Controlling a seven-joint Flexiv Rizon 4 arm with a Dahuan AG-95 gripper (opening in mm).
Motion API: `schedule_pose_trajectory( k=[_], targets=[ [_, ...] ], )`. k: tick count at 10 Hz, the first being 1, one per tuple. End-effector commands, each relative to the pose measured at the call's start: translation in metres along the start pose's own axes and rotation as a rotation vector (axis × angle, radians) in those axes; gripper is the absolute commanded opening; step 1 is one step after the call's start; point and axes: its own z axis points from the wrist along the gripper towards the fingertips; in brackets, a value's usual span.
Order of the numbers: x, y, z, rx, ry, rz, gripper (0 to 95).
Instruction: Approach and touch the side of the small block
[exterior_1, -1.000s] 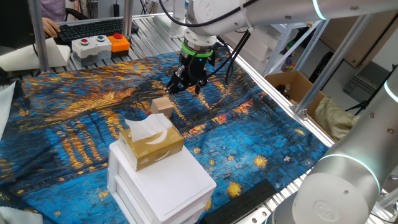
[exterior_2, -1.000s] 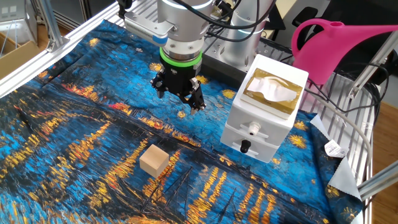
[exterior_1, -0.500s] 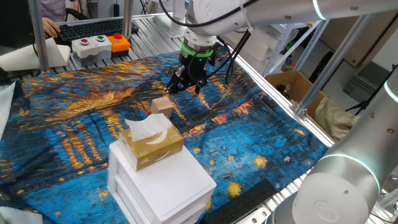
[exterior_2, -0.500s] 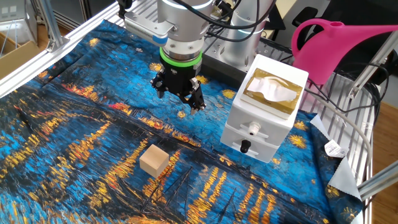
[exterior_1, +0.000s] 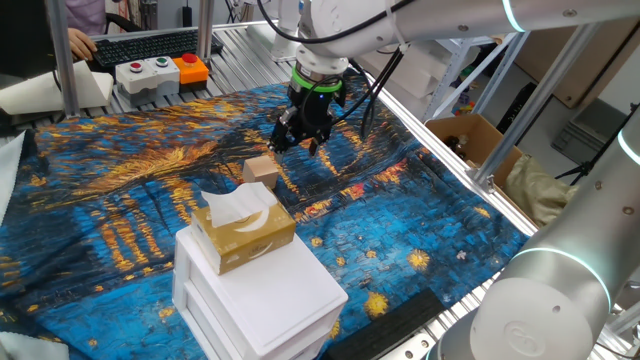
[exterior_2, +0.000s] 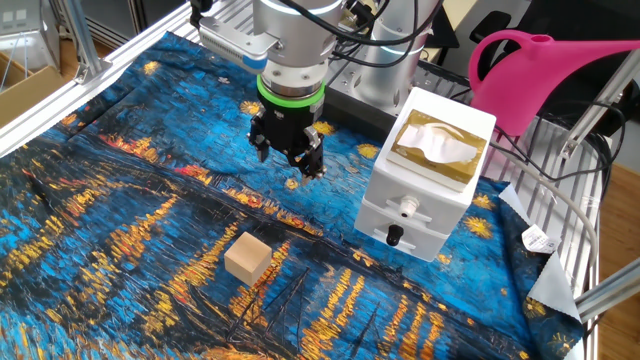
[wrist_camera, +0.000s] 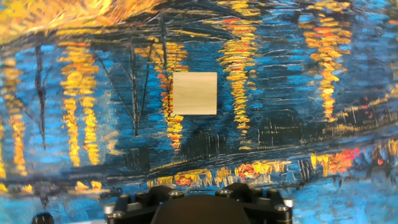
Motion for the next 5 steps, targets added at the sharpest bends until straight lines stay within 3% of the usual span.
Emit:
schedule_pose_trajectory(
  k=[1,5],
  targets=[
    [0.0003,-0.0001,0.0000,-0.012,-0.030,0.299,0.0],
    [-0.0022,-0.0002,0.0031,-0.011,-0.029,0.282,0.0]
  ],
)
